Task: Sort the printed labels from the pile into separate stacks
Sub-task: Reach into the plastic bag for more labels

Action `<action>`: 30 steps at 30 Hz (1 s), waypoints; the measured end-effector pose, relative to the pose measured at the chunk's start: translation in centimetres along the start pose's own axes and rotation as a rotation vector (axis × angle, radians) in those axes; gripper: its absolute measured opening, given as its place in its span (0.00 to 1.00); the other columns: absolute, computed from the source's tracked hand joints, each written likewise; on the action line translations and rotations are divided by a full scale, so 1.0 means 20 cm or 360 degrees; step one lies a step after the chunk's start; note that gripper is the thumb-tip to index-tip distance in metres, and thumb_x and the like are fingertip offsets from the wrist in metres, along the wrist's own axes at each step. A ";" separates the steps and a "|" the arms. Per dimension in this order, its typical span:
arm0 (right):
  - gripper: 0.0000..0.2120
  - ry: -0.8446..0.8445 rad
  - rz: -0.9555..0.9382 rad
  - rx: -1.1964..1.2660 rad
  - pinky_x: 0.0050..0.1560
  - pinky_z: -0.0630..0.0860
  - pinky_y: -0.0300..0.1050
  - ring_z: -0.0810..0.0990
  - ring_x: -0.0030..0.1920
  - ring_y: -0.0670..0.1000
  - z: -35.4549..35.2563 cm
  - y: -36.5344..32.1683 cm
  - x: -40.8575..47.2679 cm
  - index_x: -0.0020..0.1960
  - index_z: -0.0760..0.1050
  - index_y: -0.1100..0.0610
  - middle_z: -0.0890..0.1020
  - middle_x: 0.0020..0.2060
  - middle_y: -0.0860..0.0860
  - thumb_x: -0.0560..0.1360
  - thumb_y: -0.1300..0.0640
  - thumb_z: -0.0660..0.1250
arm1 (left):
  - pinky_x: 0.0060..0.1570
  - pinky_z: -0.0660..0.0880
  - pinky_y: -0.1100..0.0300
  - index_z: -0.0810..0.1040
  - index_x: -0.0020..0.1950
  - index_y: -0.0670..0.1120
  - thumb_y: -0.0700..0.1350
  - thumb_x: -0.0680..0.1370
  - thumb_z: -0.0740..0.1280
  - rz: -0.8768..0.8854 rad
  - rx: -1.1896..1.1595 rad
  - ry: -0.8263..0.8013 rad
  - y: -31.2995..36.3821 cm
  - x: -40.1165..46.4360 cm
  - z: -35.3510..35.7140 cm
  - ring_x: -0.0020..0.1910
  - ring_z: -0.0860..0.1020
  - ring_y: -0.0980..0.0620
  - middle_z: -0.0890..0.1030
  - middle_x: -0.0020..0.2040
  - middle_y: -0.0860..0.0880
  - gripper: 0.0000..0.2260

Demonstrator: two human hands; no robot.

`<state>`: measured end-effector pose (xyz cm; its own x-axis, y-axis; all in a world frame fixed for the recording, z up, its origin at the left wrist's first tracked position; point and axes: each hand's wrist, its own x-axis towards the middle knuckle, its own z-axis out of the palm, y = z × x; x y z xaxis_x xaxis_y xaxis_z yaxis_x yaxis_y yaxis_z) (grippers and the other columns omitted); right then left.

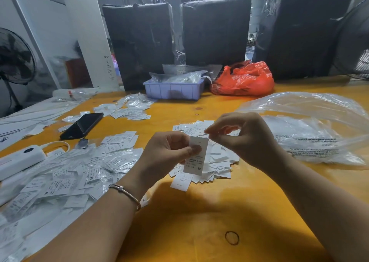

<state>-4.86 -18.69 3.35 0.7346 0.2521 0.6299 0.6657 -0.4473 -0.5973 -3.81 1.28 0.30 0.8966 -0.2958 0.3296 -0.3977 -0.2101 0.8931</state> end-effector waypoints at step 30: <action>0.06 0.0073 0.1285 -0.1527 0.59 0.63 0.50 0.78 0.54 0.56 -0.27 0.49 0.01 0.48 0.79 0.52 0.82 0.48 0.51 0.76 0.58 0.64 | 0.59 0.68 0.46 0.78 0.58 0.54 0.55 0.77 0.66 -0.0520 0.1674 0.0645 -0.11 0.06 -0.27 0.68 0.65 0.43 0.74 0.65 0.47 0.11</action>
<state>1.10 -27.72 0.33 0.8697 -0.4057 0.2812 -0.3490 -0.9082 -0.2309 -0.82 6.46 0.29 0.9070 0.1932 0.3743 0.0676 -0.9438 0.3234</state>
